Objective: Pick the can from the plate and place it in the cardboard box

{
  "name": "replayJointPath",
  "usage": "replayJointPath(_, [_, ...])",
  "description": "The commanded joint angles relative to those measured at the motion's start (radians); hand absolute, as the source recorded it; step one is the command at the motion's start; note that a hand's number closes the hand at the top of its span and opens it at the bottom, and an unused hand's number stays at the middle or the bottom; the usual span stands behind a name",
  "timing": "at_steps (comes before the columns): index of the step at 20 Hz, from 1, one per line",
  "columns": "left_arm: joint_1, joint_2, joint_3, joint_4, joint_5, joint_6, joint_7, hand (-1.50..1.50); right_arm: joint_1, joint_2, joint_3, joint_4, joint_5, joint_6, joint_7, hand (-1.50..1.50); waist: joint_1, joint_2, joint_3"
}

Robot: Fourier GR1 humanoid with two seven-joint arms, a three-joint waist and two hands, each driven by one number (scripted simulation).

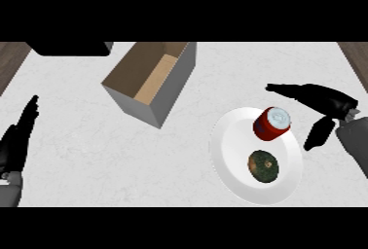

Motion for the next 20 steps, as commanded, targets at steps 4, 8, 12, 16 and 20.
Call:
replayJointPath(4, [0.023,-0.019,0.010,-0.073,-0.031,-0.027,0.052,0.00,0.127,0.027,-0.052,-0.143,0.024,0.041,-0.006,-1.50,-0.007,-0.003,0.000])
replayJointPath(8, [-0.031,-0.042,0.012,-0.048,-0.047,-0.030,0.090,0.00,0.025,0.059,-0.075,-0.055,0.040,0.108,-0.078,-1.50,-0.002,0.000,0.000])
replayJointPath(12, [-0.048,-0.033,0.052,0.010,-0.061,-0.048,0.048,0.00,0.034,0.099,-0.112,-0.127,0.054,0.138,-0.041,-1.50,-0.003,0.000,0.000])
replayJointPath(16, [-0.050,-0.036,0.081,0.048,-0.058,-0.069,-0.004,0.00,0.054,0.084,-0.143,-0.248,0.056,0.236,0.027,-1.50,-0.006,-0.001,0.000])
replayJointPath(20, [0.044,-0.066,0.063,-0.072,-0.076,-0.046,0.010,0.00,0.059,0.125,-0.105,-0.202,0.146,0.207,0.097,-1.50,0.003,-0.001,0.000])
